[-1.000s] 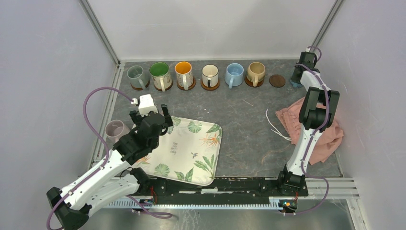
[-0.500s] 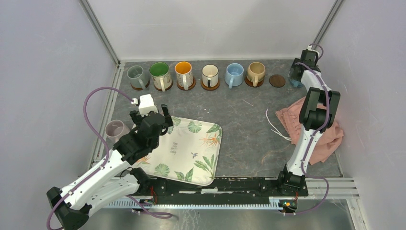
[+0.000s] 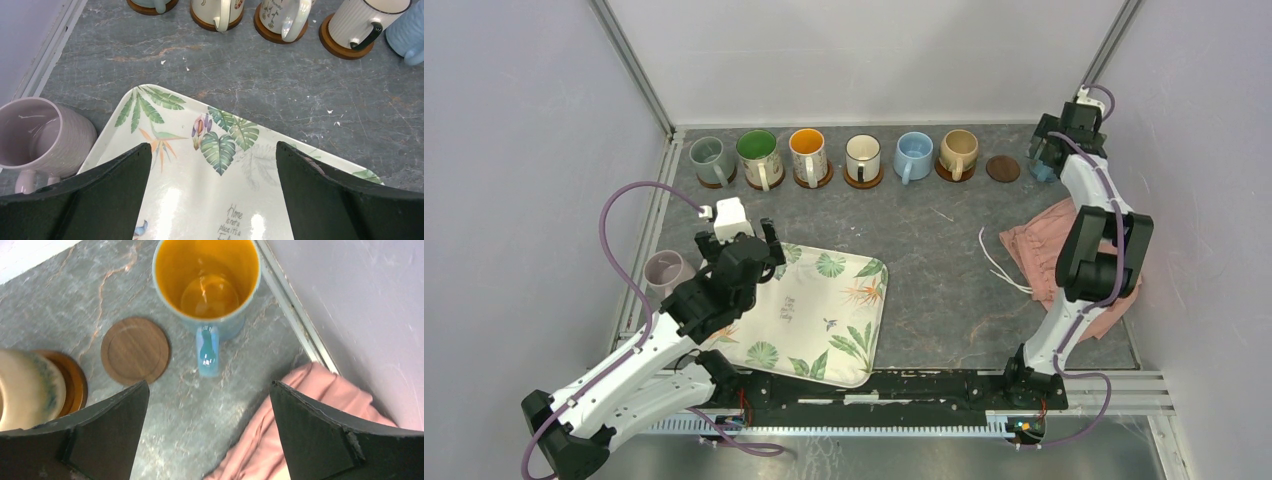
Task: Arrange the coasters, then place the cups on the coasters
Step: Place the cup on the coaster, then pick up the cup at the corner of the board.
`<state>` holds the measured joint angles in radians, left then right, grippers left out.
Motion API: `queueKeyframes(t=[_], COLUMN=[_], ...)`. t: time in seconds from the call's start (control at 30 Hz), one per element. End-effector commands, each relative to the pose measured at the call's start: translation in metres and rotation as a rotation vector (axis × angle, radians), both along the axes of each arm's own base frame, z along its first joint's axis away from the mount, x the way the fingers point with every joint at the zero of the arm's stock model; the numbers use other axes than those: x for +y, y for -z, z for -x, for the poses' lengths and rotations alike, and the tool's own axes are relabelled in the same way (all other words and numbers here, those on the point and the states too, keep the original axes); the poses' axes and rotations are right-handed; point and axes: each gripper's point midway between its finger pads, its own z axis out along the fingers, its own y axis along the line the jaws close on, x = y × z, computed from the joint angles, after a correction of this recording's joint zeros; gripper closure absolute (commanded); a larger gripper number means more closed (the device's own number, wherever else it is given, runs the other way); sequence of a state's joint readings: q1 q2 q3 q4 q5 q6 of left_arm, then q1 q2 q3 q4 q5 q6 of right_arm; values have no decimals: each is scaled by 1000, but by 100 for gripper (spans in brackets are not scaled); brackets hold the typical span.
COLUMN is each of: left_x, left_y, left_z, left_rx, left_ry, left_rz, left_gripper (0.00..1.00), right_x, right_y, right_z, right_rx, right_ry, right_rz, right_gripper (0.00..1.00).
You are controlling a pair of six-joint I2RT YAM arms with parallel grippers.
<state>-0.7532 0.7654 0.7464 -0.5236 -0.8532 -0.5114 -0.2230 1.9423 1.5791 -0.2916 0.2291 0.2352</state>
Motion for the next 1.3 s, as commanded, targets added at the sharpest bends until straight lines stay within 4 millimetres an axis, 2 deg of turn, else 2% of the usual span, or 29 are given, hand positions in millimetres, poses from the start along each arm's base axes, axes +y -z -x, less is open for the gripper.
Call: queueKeyframes(t=[0.0, 0.2, 0.33, 0.43, 0.5, 0.57, 0.83, 0.97, 1.13, 1.27], left_x=[1, 9, 24, 45, 56, 75, 115, 140, 176, 189], left_y=[-4, 2, 8, 16, 24, 31, 52, 58, 64, 83], left_z=[2, 7, 9, 8, 6, 5, 7, 9, 18, 19], left_rx=[-7, 41, 88, 145, 188, 225, 298, 308, 318, 333], left_ry=[-32, -103, -167, -232, -257, -315, -471, -568, -695, -753], left_rz=[55, 63, 27, 13, 19, 34, 54, 81, 142, 234], left_gripper=[0, 0, 0, 0, 0, 0, 0, 0, 0, 0], right_x=[22, 69, 112, 159, 183, 211, 291, 308, 320, 327], right_y=[-38, -46, -46, -45, -42, -38, -30, -28, -41, -46], right_z=[16, 43, 59, 71, 78, 87, 111, 118, 126, 130], right_rx=[-93, -132, -149, -174, -175, -172, -165, -158, -192, -205], right_ry=[-26, -111, -208, -331, -396, -476, -697, -757, -809, -833], right_rz=[1, -24, -33, -67, -78, -93, -154, -152, -177, -178], right_gripper=[2, 2, 2, 2, 2, 2, 2, 2, 2, 2])
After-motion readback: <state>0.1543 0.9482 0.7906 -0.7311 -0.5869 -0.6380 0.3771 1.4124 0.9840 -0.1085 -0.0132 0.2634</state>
